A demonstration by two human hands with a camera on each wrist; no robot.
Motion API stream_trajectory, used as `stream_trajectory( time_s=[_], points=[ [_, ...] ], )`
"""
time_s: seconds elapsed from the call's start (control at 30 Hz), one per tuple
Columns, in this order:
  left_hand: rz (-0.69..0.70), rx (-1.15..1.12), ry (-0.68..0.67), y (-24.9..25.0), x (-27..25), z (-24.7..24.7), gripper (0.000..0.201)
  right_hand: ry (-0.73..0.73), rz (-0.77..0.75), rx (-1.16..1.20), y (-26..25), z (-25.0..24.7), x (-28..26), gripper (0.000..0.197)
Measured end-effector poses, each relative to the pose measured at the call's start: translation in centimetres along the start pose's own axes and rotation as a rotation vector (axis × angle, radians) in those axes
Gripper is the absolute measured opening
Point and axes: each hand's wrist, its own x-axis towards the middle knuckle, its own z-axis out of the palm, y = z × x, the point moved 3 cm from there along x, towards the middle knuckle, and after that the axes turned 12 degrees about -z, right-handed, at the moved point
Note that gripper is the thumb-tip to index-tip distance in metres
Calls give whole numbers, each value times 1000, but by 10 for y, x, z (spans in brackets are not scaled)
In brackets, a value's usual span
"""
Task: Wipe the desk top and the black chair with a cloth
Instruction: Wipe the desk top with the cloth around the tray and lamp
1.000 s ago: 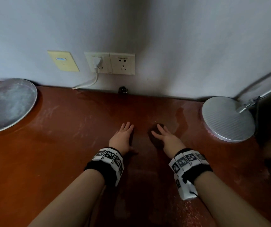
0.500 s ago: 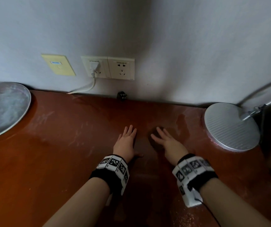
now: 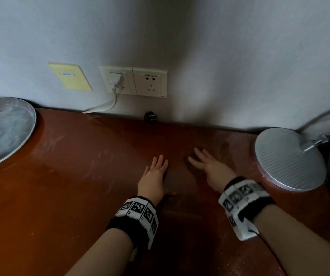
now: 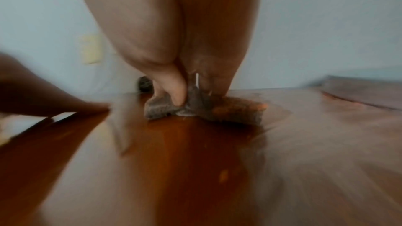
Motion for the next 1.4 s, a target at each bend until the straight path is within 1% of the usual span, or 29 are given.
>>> stream_trajectory(
  time_s=[0.1,0.17,0.2,0.3,0.33,0.37,0.43,0.5,0.53,0.6,0.63,0.7,0.77,0.83,0.87,0.93,0.97,1.07,1.1,1.17,1.2,1.3,1.4],
  points=[
    [-3,-13,3,0,0,0,106,102,206,71,25,-19,20,77],
    [0,-9,0,1,0,-1,106,91,261,87,16,-20,27,73],
    [0,-8,-5,1,0,-1,106,64,242,83,6,-19,28,73],
    [-1,9,-10,2,-1,-2,106,-45,63,46,-19,-6,27,77],
    [2,14,-10,2,-1,-2,106,-73,15,43,-18,-6,26,78],
    [5,16,-11,2,-1,-2,106,-91,0,45,-12,-10,26,78],
    [2,18,-9,2,-1,-2,105,-74,77,49,12,-25,30,77],
    [-5,17,-13,2,-1,-1,105,-14,221,66,32,-43,34,76],
    [-6,15,-12,1,-1,-1,105,10,279,80,36,-47,35,76],
    [-5,11,-8,1,-1,-1,105,36,319,91,28,-45,37,75],
    [-5,11,-5,1,-1,0,105,39,297,81,19,-39,38,75],
    [-6,18,-2,3,0,-1,105,29,177,49,-4,-26,41,75],
    [-7,26,-2,3,0,-2,106,-21,67,37,-21,-15,43,78],
    [-4,38,-10,3,0,-2,106,-80,17,41,-25,-8,41,78],
    [-5,38,-14,3,0,-1,106,-87,8,48,-23,-7,39,78],
    [-9,39,-14,2,0,-1,106,-58,24,65,-9,-11,35,78],
    [-10,39,-13,2,0,-1,106,-25,61,70,3,-16,34,77],
    [-14,37,-18,3,0,-1,105,67,264,94,41,-41,29,73],
    [-19,34,-17,3,0,0,106,74,321,101,46,-48,28,72],
    [-30,34,-16,4,1,0,106,73,371,65,40,-54,33,70],
    [-35,36,-18,5,2,0,106,76,363,41,30,-53,39,70],
    [-59,39,-26,8,2,1,107,74,244,50,-6,-39,66,74],
    [-62,50,-37,7,3,0,107,30,190,96,-18,-32,82,78]
  ],
)
